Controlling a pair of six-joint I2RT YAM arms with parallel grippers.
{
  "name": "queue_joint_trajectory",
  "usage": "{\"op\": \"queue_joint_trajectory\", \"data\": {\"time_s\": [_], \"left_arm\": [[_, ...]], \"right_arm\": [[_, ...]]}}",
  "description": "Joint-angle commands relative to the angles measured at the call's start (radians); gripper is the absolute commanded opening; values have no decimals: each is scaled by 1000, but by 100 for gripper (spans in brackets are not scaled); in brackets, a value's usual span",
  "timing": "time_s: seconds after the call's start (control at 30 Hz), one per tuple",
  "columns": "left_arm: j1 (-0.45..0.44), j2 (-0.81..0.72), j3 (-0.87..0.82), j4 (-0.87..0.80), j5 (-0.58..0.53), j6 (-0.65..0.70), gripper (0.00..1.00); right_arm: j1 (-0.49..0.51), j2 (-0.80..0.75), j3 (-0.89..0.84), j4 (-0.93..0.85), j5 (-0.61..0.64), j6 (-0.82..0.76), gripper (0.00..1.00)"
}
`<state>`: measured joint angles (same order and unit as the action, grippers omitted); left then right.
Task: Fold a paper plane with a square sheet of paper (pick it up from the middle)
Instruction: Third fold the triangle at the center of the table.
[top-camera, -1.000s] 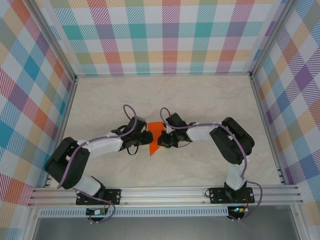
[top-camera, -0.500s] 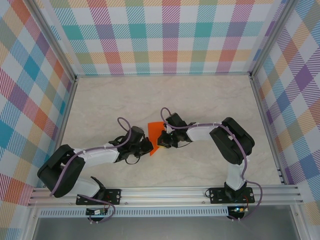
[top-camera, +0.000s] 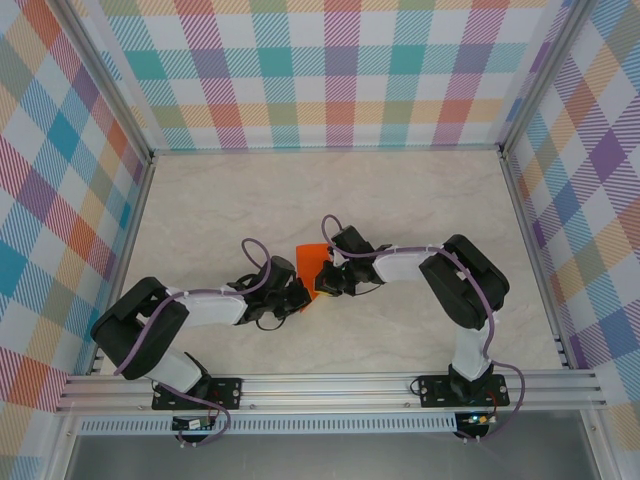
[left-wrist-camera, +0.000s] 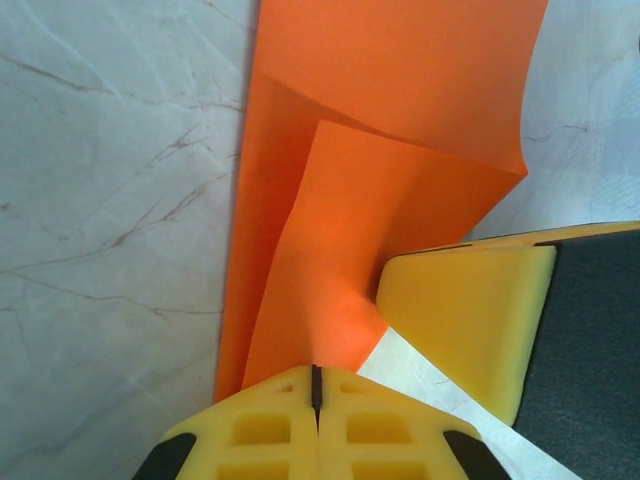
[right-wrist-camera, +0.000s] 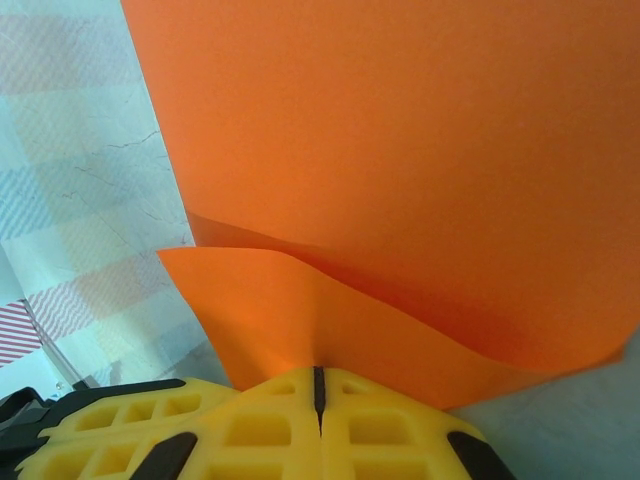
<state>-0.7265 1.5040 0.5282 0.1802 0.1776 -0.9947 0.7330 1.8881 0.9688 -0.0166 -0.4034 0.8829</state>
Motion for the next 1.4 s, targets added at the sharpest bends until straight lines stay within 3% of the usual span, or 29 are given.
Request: {"op": "queue_joint_trajectory", "data": {"time_s": [0.0, 0.2, 0.63, 0.83, 0.97, 1.2, 1.37], "left_arm": [[-16, 9, -22, -7, -28, -19, 0], [-15, 10, -60, -52, -53, -22, 0], [-19, 1, -59, -106, -45, -13, 0], [-19, 12, -35, -174, -52, -11, 0], [-19, 15, -26, -251, -59, -18, 0], [-19, 28, -57, -262, -43, -23, 0], [-17, 10, -42, -272, -66, 16, 0]], "right_arm": [[-3, 25, -31, -152, 77, 16, 5], [-6, 20, -34, -154, 97, 25, 5], [23, -12, 2, 5, -84, -84, 5], [21, 17, 40, -83, -3, -136, 5], [-32, 28, 31, -103, 63, -159, 5], [-211, -6, 7, -98, 70, -236, 5], [-219, -97, 25, -120, 52, -261, 6]]}}
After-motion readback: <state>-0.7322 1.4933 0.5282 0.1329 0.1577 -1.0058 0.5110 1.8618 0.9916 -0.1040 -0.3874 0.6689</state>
